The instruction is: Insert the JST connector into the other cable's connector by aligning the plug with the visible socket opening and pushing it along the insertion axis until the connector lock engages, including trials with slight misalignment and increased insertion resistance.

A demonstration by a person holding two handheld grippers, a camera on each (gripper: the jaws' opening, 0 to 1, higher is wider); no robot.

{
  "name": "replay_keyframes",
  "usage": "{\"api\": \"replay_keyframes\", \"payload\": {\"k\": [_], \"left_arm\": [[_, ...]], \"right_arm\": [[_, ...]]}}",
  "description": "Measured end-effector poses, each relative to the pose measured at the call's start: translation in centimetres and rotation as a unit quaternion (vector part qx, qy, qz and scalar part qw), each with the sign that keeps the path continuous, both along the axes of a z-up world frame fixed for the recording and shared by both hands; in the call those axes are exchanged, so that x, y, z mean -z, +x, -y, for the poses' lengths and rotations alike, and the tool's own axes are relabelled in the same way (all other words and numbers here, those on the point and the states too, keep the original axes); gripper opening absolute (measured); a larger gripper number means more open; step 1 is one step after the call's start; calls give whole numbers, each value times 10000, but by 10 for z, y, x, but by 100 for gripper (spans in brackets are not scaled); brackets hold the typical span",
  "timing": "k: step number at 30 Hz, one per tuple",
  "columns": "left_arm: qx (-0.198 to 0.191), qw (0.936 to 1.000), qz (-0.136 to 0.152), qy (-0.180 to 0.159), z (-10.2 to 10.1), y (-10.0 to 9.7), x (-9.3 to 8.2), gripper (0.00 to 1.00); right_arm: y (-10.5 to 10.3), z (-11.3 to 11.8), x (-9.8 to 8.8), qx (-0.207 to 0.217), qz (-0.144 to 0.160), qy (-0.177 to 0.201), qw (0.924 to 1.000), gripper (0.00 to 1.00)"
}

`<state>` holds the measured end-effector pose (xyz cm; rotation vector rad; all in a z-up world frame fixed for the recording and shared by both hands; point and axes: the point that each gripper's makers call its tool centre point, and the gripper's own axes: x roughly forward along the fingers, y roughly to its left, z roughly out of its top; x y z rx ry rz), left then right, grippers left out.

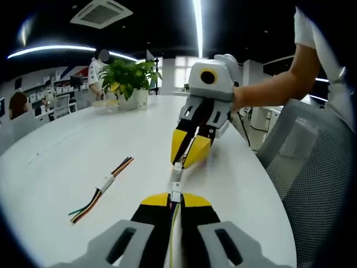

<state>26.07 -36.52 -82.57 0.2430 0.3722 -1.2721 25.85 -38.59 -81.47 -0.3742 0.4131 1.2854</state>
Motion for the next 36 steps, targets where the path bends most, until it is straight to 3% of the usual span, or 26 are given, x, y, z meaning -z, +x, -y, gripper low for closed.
{"api": "replay_keyframes", "payload": {"k": [13, 36], "left_arm": [[21, 9997, 198, 109, 3, 2, -3, 0], [143, 9989, 193, 395, 1, 0, 10, 0]], "right_arm": [[1, -1, 9, -64, -36, -165, 9998, 3], [2, -5, 23, -125, -142, -433, 9989, 3]]}}
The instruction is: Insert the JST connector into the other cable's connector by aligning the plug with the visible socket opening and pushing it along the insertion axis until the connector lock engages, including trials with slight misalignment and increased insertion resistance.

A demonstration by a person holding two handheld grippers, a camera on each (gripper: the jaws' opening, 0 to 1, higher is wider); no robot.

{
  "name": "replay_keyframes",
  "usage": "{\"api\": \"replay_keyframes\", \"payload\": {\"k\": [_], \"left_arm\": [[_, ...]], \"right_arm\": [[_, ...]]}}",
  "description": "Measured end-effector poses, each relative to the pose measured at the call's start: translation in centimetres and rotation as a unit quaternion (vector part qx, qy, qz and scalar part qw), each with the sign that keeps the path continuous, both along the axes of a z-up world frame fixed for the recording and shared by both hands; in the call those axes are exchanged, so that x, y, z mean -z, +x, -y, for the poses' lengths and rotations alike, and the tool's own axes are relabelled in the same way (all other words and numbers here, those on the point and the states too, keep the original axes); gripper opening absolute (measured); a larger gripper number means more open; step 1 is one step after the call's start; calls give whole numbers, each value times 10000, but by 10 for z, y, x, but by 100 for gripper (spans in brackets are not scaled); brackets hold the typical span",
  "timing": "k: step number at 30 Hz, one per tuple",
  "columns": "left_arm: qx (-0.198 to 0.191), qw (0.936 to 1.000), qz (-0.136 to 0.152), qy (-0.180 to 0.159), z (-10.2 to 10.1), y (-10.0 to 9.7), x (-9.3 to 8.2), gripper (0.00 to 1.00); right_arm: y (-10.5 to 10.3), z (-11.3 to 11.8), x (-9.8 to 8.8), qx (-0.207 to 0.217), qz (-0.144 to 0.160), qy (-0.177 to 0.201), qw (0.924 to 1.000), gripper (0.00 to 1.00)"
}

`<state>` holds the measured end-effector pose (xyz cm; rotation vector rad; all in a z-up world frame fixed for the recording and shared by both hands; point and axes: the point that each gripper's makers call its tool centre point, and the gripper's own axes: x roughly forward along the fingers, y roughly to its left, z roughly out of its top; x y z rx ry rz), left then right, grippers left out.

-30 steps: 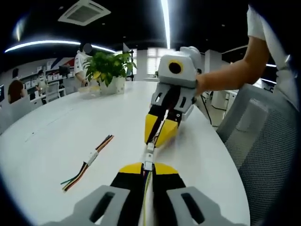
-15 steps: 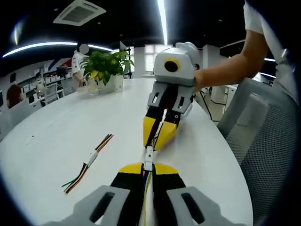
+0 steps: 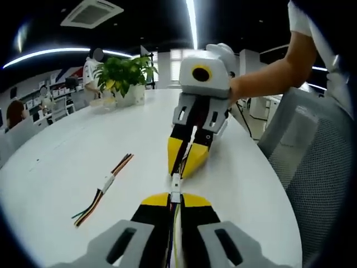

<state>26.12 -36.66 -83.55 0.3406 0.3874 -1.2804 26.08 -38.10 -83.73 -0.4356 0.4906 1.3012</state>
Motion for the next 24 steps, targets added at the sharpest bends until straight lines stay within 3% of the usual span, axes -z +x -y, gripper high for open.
{"api": "replay_keyframes", "payload": {"k": [24], "left_arm": [[220, 9991, 169, 312, 1, 1, 6, 0]], "right_arm": [[-3, -8, 5, -207, -70, -284, 9994, 3]]}}
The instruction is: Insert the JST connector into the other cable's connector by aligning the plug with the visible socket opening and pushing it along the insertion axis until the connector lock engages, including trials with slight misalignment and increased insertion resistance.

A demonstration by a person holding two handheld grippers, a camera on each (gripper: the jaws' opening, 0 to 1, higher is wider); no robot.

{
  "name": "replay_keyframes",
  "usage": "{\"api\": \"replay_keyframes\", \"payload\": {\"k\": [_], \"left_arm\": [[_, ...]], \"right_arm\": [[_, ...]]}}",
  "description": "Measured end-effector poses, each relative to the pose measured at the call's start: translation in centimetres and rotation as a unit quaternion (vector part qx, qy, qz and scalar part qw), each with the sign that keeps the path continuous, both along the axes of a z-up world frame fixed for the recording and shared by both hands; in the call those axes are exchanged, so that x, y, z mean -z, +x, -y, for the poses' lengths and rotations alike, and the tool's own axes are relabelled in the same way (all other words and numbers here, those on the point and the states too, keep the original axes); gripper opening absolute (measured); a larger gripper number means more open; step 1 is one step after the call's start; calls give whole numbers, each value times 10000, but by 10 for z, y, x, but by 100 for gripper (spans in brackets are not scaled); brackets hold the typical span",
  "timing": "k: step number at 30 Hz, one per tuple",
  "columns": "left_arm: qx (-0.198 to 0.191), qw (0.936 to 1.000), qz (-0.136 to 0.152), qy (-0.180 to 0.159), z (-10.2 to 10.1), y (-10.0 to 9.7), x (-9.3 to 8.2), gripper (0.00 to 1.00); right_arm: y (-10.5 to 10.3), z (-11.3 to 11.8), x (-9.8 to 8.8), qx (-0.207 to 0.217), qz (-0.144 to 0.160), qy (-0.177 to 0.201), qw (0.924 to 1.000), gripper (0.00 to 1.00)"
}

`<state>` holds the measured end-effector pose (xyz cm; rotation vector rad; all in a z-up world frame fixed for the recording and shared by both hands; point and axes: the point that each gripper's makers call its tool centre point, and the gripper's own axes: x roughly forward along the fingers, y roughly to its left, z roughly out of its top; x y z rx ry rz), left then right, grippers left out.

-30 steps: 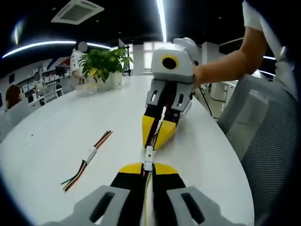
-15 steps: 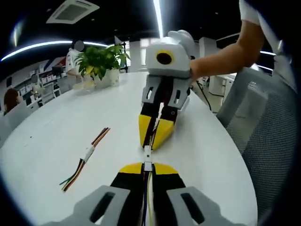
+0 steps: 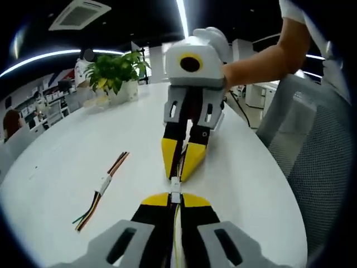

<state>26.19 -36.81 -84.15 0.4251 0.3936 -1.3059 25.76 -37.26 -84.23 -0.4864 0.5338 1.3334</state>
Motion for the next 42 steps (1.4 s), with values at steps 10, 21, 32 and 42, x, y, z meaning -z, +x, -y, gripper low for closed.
{"api": "replay_keyframes", "payload": {"k": [10, 21, 32, 42], "left_arm": [[-43, 9999, -44, -79, 0, 2, -5, 0], [-35, 9999, -101, 19, -1, 4, -3, 0], [-306, 9994, 19, -184, -1, 29, -13, 0], [-369, 9993, 100, 62, -7, 57, -8, 0]], "right_arm": [[2, -1, -6, 146, -117, 127, 9997, 3], [3, -4, -4, 342, -300, 196, 9988, 2], [28, -3, -14, 333, 45, 440, 9985, 3], [56, -9, -10, 403, 124, 403, 9983, 3]]}}
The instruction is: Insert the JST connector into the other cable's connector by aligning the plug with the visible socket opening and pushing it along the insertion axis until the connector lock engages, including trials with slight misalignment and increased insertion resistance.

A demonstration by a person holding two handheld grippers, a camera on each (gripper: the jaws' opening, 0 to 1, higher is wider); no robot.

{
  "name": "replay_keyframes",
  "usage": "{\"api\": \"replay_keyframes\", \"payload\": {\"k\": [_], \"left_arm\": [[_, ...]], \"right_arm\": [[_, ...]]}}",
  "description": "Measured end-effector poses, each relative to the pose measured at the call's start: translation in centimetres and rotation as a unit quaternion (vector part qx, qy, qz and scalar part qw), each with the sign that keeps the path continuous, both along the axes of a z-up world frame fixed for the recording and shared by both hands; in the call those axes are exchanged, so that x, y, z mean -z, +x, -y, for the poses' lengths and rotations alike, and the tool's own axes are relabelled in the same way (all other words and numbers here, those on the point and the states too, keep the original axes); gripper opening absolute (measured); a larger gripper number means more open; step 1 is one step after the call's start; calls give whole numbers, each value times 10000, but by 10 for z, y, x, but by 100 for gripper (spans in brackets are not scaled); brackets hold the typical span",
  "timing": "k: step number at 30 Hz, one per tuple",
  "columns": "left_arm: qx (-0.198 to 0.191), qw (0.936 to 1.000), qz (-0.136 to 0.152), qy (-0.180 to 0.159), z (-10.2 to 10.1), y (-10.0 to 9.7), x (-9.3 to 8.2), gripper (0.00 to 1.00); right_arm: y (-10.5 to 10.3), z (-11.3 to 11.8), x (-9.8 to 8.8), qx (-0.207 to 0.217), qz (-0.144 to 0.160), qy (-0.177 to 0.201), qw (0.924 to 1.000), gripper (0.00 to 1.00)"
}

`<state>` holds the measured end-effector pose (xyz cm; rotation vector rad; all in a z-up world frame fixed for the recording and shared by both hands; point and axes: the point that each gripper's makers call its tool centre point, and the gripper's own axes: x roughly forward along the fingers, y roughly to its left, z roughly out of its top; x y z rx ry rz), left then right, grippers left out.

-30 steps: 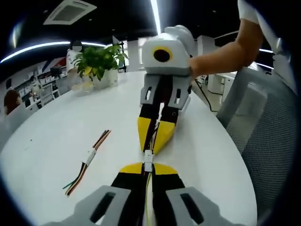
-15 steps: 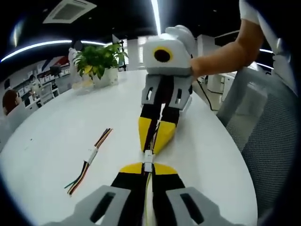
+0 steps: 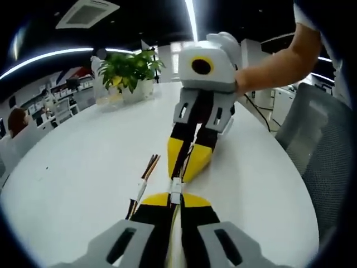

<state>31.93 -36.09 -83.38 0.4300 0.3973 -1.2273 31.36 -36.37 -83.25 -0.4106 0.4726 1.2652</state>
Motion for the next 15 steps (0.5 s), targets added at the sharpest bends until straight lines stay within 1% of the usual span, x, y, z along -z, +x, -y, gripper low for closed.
{"api": "replay_keyframes", "payload": {"k": [3, 7, 9, 11, 13, 15], "left_arm": [[-91, 9999, -57, 7, -2, 5, 4, 0], [-104, 9999, -67, 75, -2, 5, 8, 0], [-193, 9997, -126, 35, -4, 8, 8, 0], [-246, 9995, -188, -8, -4, 8, 8, 0], [-231, 9997, -123, 13, -3, 6, 8, 0], [-235, 9997, -119, 20, -3, 6, 7, 0]], "right_arm": [[7, -1, 4, 50, -35, 9, 10000, 3], [8, -3, 11, 69, -68, -30, 9999, 4], [10, -3, 9, 137, -104, 44, 9998, 4], [9, -2, 11, 96, -61, 5, 9999, 4], [8, -2, 12, 95, -74, -26, 9999, 4], [7, -1, 14, 66, -15, -105, 9999, 4]]}}
